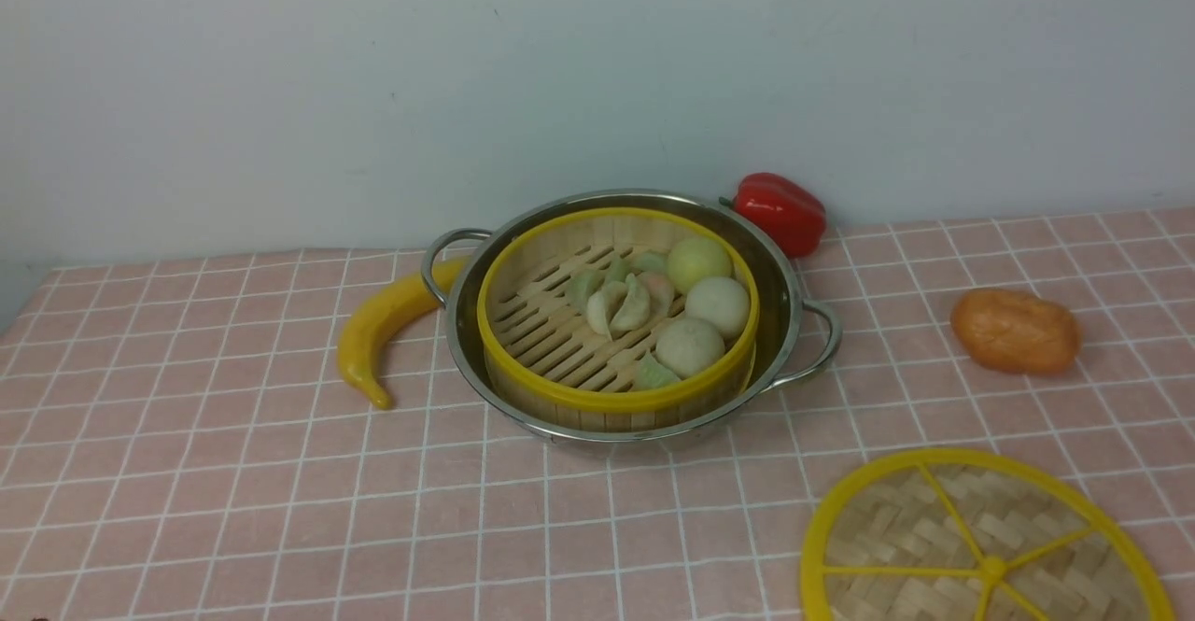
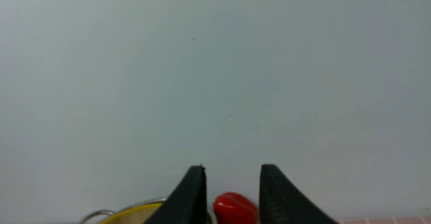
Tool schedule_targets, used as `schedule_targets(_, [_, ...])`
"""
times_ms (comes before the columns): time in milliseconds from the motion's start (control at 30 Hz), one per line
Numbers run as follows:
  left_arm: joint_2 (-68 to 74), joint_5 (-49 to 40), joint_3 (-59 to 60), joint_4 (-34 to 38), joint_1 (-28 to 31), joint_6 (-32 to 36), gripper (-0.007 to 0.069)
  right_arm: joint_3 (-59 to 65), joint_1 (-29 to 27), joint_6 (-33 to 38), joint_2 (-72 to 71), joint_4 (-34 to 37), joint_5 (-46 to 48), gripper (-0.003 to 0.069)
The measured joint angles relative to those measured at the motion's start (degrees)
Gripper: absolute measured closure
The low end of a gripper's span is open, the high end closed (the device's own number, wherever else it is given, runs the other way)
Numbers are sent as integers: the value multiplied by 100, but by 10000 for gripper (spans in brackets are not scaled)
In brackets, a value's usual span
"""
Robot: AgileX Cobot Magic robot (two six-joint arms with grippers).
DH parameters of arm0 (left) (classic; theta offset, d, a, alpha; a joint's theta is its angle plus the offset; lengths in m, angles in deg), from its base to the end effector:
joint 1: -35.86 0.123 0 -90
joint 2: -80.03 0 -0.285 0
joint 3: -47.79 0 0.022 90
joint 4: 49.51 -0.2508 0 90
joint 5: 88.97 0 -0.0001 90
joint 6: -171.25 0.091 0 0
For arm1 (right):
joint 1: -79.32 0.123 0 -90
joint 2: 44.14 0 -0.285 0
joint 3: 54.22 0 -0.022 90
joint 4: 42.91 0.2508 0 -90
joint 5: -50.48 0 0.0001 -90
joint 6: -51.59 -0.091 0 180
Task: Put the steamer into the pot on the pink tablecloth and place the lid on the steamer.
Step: 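Move the gripper down to the bamboo steamer lid and grasp its center knob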
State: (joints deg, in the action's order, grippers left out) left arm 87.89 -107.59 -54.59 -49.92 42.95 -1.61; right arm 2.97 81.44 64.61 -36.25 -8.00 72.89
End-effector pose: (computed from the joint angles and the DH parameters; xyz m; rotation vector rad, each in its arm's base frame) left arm 0.0538 0.0069 0.1814 0.0053 1.8207 0.1827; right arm 0.0234 0.0208 0.2973 0.0472 1.4813 0.4715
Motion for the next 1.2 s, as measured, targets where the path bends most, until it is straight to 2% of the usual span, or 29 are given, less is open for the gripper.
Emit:
schedule_targets(100, [0,0,0,0,0,0,504,-16,0,-165,0,297,174,416])
schedule_targets(200, [0,0,0,0,0,0,496,-223,0,-228,16,291,1102,416])
schedule_targets(267, [0,0,0,-2,0,0,497,-467,0,-223,188,86,1901,416])
schedule_targets(300, [0,0,0,-2,0,0,497,-533,0,-216,252,56,1982,416])
schedule_targets(333, [0,0,0,-2,0,0,491,-830,0,-211,578,-251,2696,416])
schedule_targets(400, [0,0,0,-2,0,0,486,-1210,0,-202,1095,-633,3375,416])
schedule_targets(533, [0,0,0,-2,0,0,486,-1743,0,96,2125,-1072,4042,416])
schedule_targets(633, [0,0,0,-2,0,0,479,-1965,0,607,2929,-1117,4153,416])
schedule_targets(667, [0,0,0,-2,0,0,475,-2083,0,986,3463,-1074,4188,416])
schedule_targets(800, [0,0,0,-2,0,0,468,-2273,8,1393,4652,-899,4239,416])
schedule_targets(967, [0,0,0,-7,0,53,463,-2531,450,1383,6437,-1069,4156,416])
schedule_targets(1100, [0,0,0,-1,0,57,454,-2747,925,1138,7357,-1531,4022,416])
schedule_targets(1200, [0,0,0,-7,0,57,445,-3119,1435,695,8200,-2026,3872,416])
